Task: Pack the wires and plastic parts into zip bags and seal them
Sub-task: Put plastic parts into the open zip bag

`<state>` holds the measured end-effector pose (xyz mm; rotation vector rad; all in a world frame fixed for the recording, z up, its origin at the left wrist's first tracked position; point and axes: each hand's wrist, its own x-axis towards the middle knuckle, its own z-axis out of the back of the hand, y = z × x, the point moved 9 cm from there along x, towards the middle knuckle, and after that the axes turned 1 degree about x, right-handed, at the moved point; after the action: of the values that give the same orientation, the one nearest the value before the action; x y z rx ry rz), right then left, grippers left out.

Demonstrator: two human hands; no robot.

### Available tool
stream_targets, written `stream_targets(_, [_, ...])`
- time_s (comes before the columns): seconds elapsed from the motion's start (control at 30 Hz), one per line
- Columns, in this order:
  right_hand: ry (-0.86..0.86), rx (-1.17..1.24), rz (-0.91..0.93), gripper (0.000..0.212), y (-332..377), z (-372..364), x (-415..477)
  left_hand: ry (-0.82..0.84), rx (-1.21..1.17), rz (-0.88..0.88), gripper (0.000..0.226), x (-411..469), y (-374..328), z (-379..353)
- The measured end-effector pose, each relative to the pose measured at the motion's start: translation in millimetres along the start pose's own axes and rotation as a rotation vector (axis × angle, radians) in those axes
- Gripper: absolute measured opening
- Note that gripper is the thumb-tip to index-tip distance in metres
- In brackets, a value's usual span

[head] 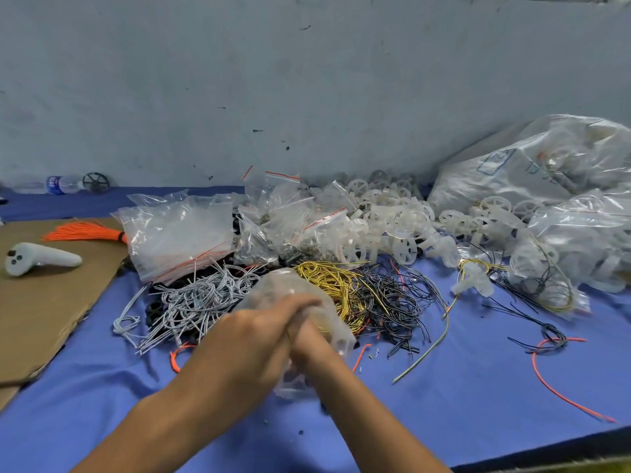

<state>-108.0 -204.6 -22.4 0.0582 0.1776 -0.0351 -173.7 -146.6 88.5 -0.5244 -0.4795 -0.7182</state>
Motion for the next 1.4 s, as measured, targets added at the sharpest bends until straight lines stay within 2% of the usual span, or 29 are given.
stream_targets(0.03, [0.02,0.289,0.252,0.024,21.5,22.2,-10.9,-0.056,0.047,0.047,0.036,2.2,7.8,6.7])
stream_targets(0.07, [0.028,0.256,0.397,0.015,23.8,43.7,-23.3,-0.102,0.059,0.115,0.037,3.7,18.8,13.7])
stream_targets(0.1, [-0.006,0.116,0.482,0.009,23.4,56.3,-31.0,-0.13,0.057,0.177,0.033,3.7,29.5,20.5])
stream_targets(0.13, [-0.074,0.042,0.504,0.011,19.3,67.5,-33.0,-0.146,0.044,0.225,0.033,3.1,38.2,26.9])
stream_targets(0.17, [-0.142,0.052,0.529,0.017,19.9,75.2,-36.5,-0.151,0.024,0.26,0.037,2.7,44.2,32.6])
stream_targets(0.2, [-0.245,0.125,0.628,0.021,17.4,87.6,-46.4,-0.149,0.0,0.283,0.042,2.9,47.8,36.6])
stream_targets(0.27, [-0.351,0.427,0.888,0.021,12.3,118.7,-83.2,-0.159,-0.025,0.318,0.039,5.0,53.0,41.5])
stream_targets(0.3, [-0.343,0.662,0.949,0.02,-1.8,132.8,-93.1,-0.173,-0.03,0.335,0.033,6.6,56.1,43.4])
stream_targets(0.33, [-0.316,0.872,0.95,0.018,-19.9,142.8,-94.0,-0.191,-0.05,0.351,0.028,8.7,60.3,45.7])
stream_targets(0.4, [-0.395,1.025,0.821,0.013,-60.7,148.1,-80.8,-0.216,-0.135,0.39,0.023,12.4,69.1,50.6])
stream_targets(0.47, [-0.503,0.845,0.524,0.011,-111.9,131.9,-42.5,-0.252,-0.203,0.41,0.022,14.6,74.7,58.7])
stream_targets(0.53, [-0.476,0.557,0.221,0.018,-158.2,99.6,-3.3,-0.286,-0.254,0.414,0.022,16.3,78.1,65.7])
stream_targets(0.57, [-0.449,0.488,0.134,0.02,-173.6,83.0,10.9,-0.302,-0.271,0.414,0.022,16.9,79.5,68.1])
stream_targets(0.67, [-0.344,0.397,0.144,0.024,-177.8,41.3,36.2,-0.317,-0.288,0.417,0.021,18.0,82.7,69.5])
stream_targets(0.77, [-0.191,0.175,0.184,0.034,-164.6,9.6,53.4,-0.294,-0.278,0.425,0.022,17.4,84.0,66.4])
stream_targets(0.87, [-0.147,0.071,0.15,0.044,-162.5,1.6,60.7,-0.277,-0.261,0.413,0.024,15.4,82.4,66.2])
stream_targets(1.0, [-0.111,0.037,0.191,0.026,-160.3,9.5,62.7,-0.254,-0.23,0.398,0.027,12.1,84.3,66.5])
stream_targets(1.07, [-0.128,0.171,0.207,0.023,-163.4,16.8,61.3,-0.247,-0.223,0.402,0.028,11.5,85.2,66.7])
stream_targets(1.17, [-0.274,0.493,0.183,0.013,-177.2,38.5,56.0,-0.24,-0.236,0.409,0.026,9.8,85.2,66.1])
stream_targets(1.27, [-0.271,0.927,0.067,0.006,-198.5,46.1,56.5,-0.24,-0.246,0.42,0.024,8.7,86.5,65.4])
stream_targets(1.33, [-0.286,1.128,0.004,0.004,-210.8,51.9,57.4,-0.24,-0.243,0.424,0.024,8.4,86.6,64.8])
stream_targets(1.4, [-0.316,1.34,0.025,0.007,-214.4,61.9,56.5,-0.24,-0.238,0.431,0.023,7.9,87.2,63.3])
